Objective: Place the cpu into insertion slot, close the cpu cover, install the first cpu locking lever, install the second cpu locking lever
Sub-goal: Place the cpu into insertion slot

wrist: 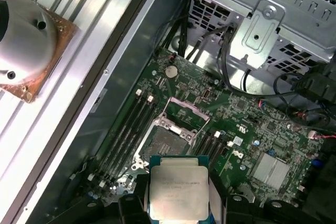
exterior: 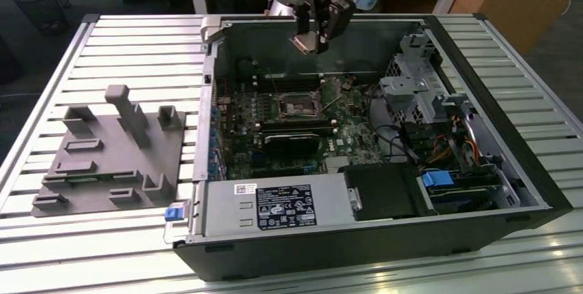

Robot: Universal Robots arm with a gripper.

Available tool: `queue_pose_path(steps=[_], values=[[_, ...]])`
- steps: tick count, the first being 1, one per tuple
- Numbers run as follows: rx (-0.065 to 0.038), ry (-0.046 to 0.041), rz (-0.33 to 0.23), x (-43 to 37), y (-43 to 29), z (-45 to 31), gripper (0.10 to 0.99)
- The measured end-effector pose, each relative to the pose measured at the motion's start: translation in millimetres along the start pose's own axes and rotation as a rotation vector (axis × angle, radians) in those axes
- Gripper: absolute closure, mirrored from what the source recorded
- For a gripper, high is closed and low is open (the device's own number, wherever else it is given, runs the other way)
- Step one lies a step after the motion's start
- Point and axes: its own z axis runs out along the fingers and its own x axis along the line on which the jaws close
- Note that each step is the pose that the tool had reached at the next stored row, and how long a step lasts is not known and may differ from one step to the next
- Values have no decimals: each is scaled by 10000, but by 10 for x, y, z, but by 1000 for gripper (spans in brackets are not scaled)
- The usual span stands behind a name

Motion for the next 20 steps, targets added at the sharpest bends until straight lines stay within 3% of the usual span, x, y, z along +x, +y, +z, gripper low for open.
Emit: queue_pose_path(steps=[20], values=[[-28,-130,1452,0,0,2,545]])
